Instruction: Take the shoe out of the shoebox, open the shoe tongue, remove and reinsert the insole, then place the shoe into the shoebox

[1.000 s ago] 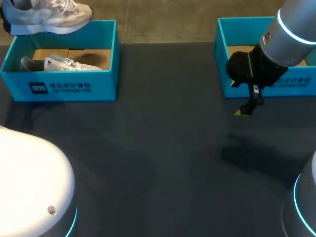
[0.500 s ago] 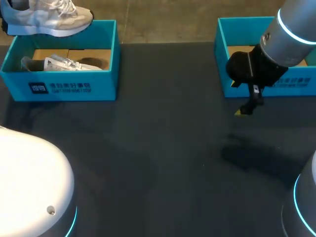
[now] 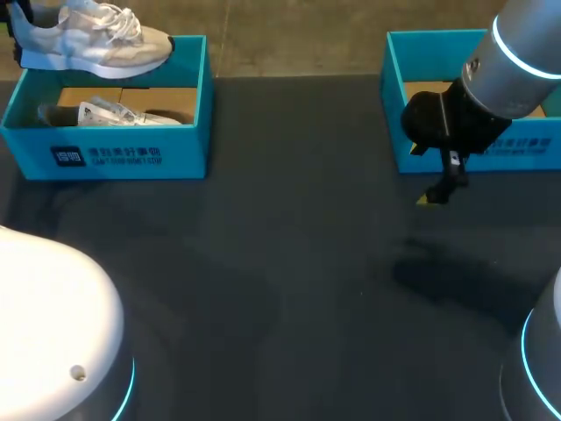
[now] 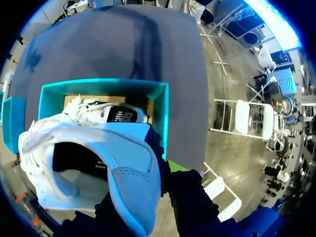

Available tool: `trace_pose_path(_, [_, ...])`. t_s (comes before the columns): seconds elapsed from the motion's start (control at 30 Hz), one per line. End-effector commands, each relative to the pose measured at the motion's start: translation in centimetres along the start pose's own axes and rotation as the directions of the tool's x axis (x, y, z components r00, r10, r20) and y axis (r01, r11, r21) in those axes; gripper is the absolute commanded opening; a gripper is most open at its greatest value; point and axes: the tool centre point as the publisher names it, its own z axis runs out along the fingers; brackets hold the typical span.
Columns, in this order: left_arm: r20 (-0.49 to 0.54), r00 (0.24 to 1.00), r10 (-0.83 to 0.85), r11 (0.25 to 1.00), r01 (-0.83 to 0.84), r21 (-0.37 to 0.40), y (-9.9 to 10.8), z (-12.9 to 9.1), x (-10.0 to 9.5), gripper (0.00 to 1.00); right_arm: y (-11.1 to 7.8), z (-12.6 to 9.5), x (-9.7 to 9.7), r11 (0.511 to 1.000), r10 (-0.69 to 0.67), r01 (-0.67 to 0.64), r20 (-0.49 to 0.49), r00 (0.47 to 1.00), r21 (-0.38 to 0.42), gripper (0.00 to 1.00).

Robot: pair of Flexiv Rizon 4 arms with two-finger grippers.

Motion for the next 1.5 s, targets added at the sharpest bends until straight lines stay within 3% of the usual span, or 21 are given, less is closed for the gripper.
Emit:
trace_pose_path(0.03, [0.046,0.999,0.025,1.000,-0.025,0.003,0.8,0.2,0.2,0.00,0.1,0.1,0.0,1.000,0.001,-0.001,0.001,1.000,0.002,1.00])
trace_pose_path(0.47, [0.088,0.993,0.074,0.996,-0.070,-0.050,2.6,3.3,-0.6,0.00,0.1,0.1,0.0,1.000,0.001,-0.001,0.001,1.000,0.002,1.00])
trace_pose_path(1.07, [0.091,0.994,0.059,0.998,-0.055,-0.043,5.2,9.3,-1.9,0.00,0.1,0.1,0.0,1.000,0.001,-0.001,0.001,1.000,0.002,1.00])
trace_pose_path(1.5, [0.101,0.993,0.063,0.997,-0.058,-0.048,7.8,12.0,-2.7,0.00,0.1,0.1,0.0,1.000,0.001,-0.001,0.001,1.000,0.002,1.00])
